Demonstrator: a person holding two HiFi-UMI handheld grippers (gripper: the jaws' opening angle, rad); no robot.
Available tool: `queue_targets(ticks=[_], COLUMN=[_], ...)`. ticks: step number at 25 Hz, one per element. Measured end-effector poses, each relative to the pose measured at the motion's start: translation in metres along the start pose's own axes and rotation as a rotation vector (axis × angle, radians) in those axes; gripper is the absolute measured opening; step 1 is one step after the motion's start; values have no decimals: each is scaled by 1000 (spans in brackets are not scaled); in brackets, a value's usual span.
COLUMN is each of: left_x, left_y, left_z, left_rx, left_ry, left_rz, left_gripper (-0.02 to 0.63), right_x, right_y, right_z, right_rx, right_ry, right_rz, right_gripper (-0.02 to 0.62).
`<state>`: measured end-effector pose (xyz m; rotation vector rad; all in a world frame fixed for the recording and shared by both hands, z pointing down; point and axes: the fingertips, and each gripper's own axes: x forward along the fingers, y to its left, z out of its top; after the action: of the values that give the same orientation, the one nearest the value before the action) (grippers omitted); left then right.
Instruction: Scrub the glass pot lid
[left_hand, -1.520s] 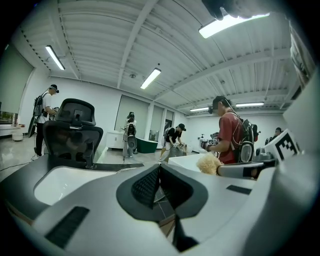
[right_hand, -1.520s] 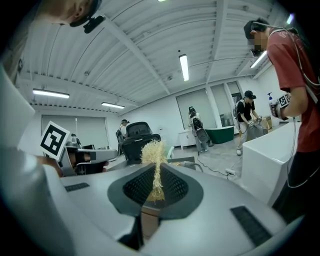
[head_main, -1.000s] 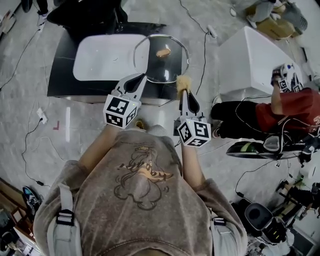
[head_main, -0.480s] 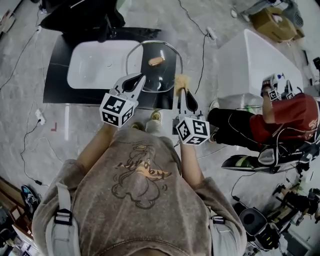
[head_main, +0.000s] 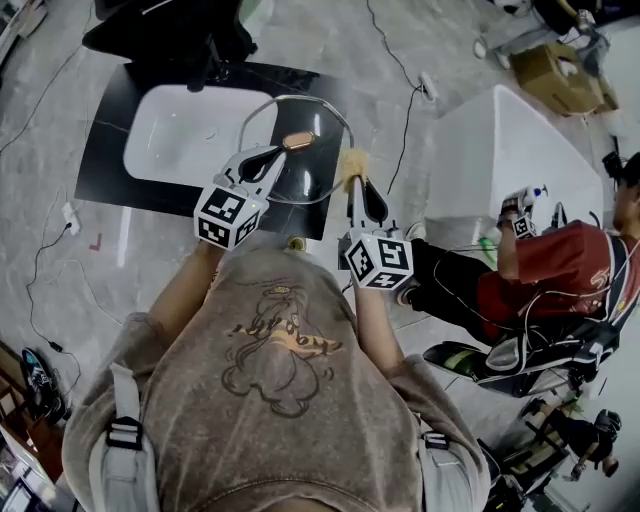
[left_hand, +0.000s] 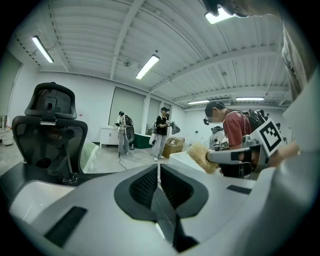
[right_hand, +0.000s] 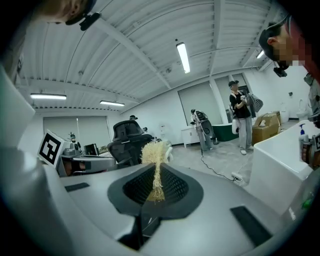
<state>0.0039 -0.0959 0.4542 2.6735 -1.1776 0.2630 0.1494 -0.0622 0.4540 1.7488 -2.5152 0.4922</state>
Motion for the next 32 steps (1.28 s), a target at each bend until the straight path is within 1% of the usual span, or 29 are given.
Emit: queue_targets(ticks=[2, 3, 4, 5, 6, 7, 10, 16, 20, 23, 25, 32], left_x=[4, 5, 7, 9, 11, 13, 21, 45, 69, 89, 102, 133], left_y=[-1, 0, 0, 1, 1, 1, 5, 16, 22, 22, 24, 32], left_z=[0, 0, 1, 2, 3, 3, 0, -18, -49, -79, -96, -133], left_rx=[0, -4, -8, -9, -3, 8, 49, 116, 152, 229, 273, 316], left_ry=[2, 1, -1, -1, 0, 5, 39, 152, 266, 355, 394, 512], left_rz=[5, 9, 12, 14, 14, 13, -2, -88, -143, -188, -208, -256], left_gripper=[20, 33, 106, 197, 252, 264, 270, 265, 247, 247, 247, 247], right_x=[1, 3, 5, 7, 9, 11, 18, 33, 39, 39, 37, 28], right_y=[-1, -2, -3, -4, -5, -6, -9, -13, -16, -21, -26, -34], right_z=[2, 2, 3, 4, 4, 5, 5, 0, 1, 0, -1, -7], right_rx=[-4, -6, -6, -5, -4, -3, 3, 27, 26, 24, 26, 44], right_ry=[5, 9, 13, 18, 21, 23, 27, 47, 47, 46, 50, 63], right_rz=[20, 27, 31, 34, 36, 37, 35, 7, -7, -22, -39, -89], right_gripper=[38, 38, 38, 38, 38, 38, 38, 38, 38, 38, 38, 38])
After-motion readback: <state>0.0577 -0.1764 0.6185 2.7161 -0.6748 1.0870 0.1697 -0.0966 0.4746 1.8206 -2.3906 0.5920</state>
